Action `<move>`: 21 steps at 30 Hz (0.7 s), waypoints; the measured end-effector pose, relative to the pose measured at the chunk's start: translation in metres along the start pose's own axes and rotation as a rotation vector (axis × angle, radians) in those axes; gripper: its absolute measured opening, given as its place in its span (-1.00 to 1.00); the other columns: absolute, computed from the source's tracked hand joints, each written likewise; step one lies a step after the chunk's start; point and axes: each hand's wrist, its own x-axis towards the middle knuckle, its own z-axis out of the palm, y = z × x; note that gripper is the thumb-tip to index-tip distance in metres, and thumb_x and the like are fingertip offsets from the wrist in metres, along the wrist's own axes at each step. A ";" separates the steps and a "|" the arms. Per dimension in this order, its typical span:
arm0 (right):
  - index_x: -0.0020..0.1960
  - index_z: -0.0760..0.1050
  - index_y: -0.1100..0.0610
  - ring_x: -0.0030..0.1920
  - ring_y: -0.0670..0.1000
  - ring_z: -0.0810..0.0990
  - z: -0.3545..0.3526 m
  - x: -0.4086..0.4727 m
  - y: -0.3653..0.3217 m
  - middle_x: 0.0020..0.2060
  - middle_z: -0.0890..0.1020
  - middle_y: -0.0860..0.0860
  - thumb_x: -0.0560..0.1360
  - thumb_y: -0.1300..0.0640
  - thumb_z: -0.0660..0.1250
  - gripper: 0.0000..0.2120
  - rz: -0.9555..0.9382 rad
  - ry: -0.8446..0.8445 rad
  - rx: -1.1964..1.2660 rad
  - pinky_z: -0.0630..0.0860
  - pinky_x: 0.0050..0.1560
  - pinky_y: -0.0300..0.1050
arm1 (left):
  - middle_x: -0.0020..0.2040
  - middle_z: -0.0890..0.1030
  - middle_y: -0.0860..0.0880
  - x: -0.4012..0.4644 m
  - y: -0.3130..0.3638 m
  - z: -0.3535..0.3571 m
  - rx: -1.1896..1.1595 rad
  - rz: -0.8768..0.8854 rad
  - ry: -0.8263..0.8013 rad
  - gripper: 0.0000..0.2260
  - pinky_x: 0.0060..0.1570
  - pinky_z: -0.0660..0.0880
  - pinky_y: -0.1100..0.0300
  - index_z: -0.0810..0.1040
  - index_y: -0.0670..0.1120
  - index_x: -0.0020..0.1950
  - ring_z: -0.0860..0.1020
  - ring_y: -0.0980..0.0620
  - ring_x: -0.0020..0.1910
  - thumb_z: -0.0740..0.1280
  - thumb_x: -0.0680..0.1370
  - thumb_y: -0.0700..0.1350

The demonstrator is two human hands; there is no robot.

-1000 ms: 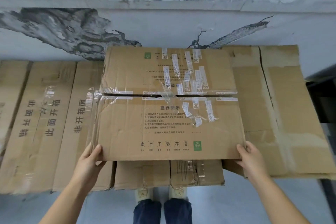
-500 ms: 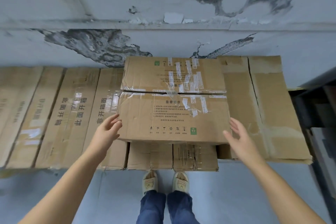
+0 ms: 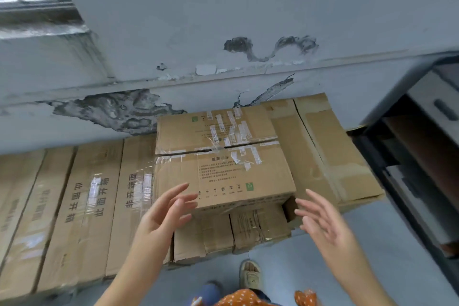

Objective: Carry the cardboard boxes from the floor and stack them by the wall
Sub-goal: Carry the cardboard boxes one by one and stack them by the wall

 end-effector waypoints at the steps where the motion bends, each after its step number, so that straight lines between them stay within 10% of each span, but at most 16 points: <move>1: 0.30 0.37 -0.17 0.15 -0.19 0.58 0.005 -0.010 0.001 0.11 0.60 -0.27 0.37 -0.05 0.28 -0.52 0.005 0.039 0.017 0.51 0.16 -0.20 | 0.08 0.67 0.01 0.000 0.002 -0.001 0.030 0.014 -0.049 -0.66 0.06 0.59 0.14 0.54 0.04 0.24 0.63 0.04 0.08 0.24 0.48 0.04; 10: 0.26 0.42 -0.09 0.08 -0.12 0.63 0.084 -0.100 0.007 0.06 0.66 -0.17 0.35 -0.04 0.29 -0.54 0.038 0.495 0.218 0.55 0.10 -0.08 | 0.12 0.63 0.15 0.006 0.016 -0.039 0.272 0.183 -0.399 -0.63 0.07 0.50 0.34 0.49 0.08 0.27 0.58 0.16 0.12 0.21 0.47 0.04; 21: 0.24 0.45 -0.03 0.04 -0.03 0.66 0.139 -0.230 0.021 0.06 0.66 -0.02 0.46 0.06 0.23 -0.65 0.167 1.019 0.362 0.61 0.01 -0.04 | 0.09 0.65 0.09 -0.020 0.006 -0.022 0.325 0.142 -0.858 -0.60 0.14 0.49 0.03 0.52 0.08 0.24 0.61 0.12 0.10 0.22 0.44 0.15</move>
